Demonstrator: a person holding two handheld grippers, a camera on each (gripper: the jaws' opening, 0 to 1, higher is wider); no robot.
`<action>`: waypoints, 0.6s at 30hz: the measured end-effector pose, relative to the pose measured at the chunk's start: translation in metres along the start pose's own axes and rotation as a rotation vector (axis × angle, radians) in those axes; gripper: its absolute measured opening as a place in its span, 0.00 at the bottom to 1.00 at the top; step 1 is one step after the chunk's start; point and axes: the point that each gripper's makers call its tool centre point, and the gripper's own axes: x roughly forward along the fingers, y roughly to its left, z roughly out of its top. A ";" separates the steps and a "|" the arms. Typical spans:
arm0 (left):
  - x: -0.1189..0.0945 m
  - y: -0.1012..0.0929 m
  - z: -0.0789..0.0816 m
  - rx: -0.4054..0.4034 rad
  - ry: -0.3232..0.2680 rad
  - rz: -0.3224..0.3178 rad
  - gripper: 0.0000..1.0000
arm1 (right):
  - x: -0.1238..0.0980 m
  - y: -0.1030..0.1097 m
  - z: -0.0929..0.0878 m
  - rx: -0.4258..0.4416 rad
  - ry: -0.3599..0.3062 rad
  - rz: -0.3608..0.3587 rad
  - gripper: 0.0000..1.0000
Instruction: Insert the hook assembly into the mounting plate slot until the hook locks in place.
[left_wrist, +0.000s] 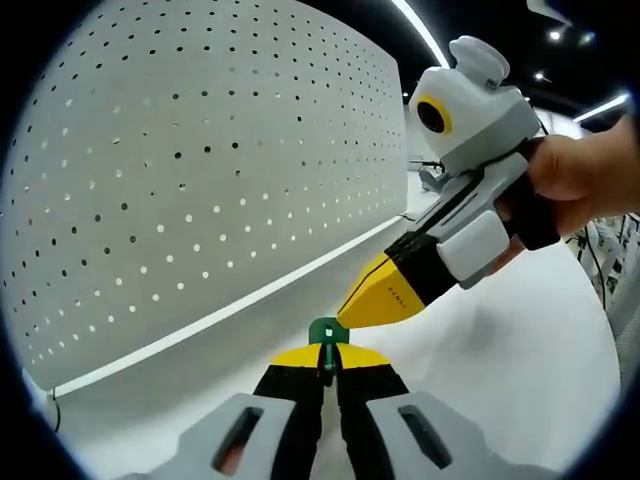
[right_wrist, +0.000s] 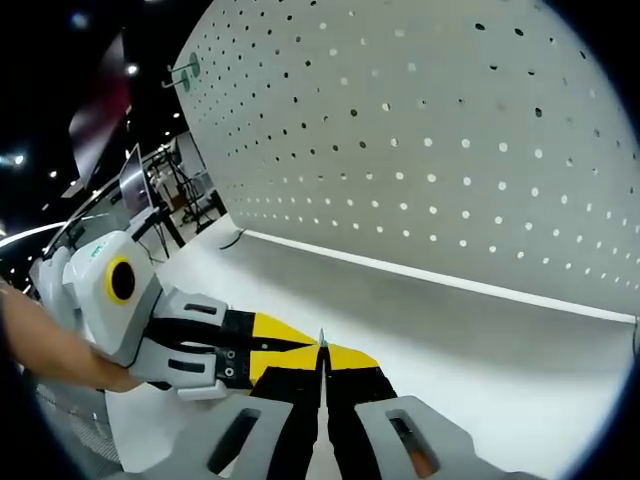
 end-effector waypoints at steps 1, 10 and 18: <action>0.000 0.000 0.000 0.000 0.000 0.000 0.04 | 0.000 0.000 0.000 0.001 0.001 -0.001 0.00; -0.001 0.001 0.003 -0.017 -0.004 0.005 0.03 | -0.001 0.001 0.003 0.006 -0.008 -0.002 0.00; -0.003 0.003 0.004 -0.034 -0.002 0.011 0.03 | -0.007 0.005 0.020 0.002 -0.056 0.002 0.04</action>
